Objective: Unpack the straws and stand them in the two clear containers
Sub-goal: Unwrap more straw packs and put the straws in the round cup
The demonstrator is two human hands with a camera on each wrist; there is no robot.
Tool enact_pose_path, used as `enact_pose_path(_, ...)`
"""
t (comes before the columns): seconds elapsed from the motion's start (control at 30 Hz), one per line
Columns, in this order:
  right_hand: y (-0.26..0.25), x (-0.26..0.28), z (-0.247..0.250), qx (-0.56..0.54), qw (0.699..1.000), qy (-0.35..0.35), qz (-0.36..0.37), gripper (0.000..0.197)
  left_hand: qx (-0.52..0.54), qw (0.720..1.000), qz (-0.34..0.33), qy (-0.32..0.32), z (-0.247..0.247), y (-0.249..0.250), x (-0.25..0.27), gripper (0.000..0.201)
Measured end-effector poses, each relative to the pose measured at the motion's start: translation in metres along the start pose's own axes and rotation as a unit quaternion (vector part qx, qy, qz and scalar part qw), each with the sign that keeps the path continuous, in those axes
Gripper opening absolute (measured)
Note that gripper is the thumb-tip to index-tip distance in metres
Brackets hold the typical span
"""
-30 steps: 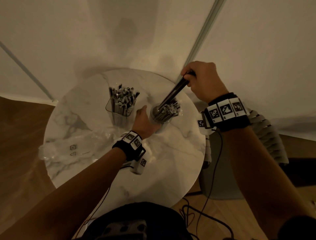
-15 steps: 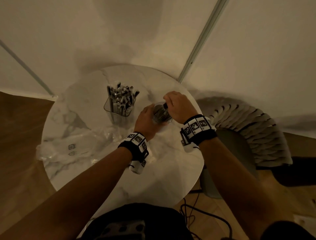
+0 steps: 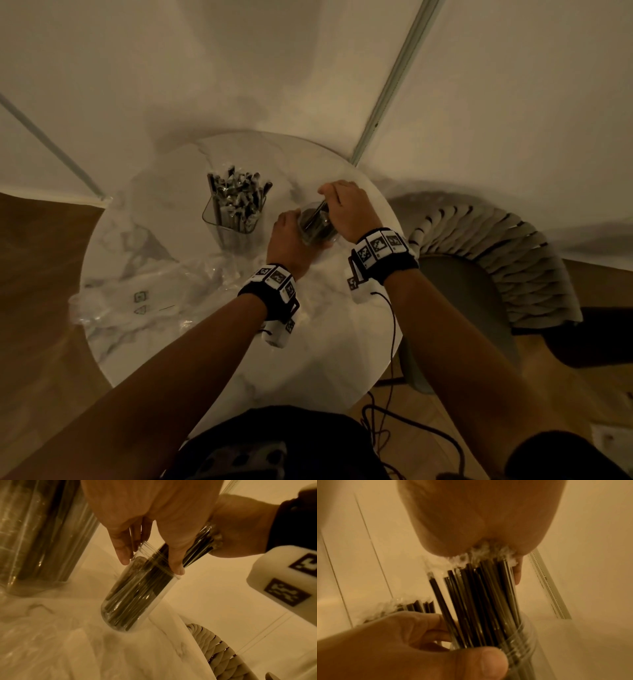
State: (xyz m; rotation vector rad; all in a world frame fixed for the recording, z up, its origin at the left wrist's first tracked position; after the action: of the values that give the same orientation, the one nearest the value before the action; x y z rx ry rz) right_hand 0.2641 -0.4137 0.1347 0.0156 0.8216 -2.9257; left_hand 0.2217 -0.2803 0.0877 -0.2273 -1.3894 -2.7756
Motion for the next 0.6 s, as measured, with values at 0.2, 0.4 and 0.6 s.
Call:
enact_pose_path(0.2, -0.023, 0.028, 0.0, 0.09, 0.993, 0.072, 0.033, 0.057, -0.035, 0.999, -0.005, -0.008, 0.002, 0.0, 0.0, 0.062)
enact_pose_path(0.4, -0.011, 0.031, -0.01, 0.04, 0.993, 0.1, 0.045, 0.031, -0.018, 1.0, 0.01, 0.005, 0.003, -0.001, 0.004, 0.066)
enact_pose_path(0.6, -0.011, 0.027, -0.012, 0.011, 0.992, 0.122, 0.037, 0.027, -0.004, 0.999, 0.034, -0.004, -0.004, -0.013, 0.003, 0.084)
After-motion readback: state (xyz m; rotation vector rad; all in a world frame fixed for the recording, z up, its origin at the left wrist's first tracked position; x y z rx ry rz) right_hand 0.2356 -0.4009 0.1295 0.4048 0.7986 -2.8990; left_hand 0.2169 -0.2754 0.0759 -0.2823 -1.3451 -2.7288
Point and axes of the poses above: each hand's wrist, its own x-axis away from the middle knuckle, its own z-axis out of the back of the hand, y = z × x, the point moved 6 cm from there along -x, towards the middle knuckle, and after that the axes turned 4 degrees about z, right-handed, at the moved point
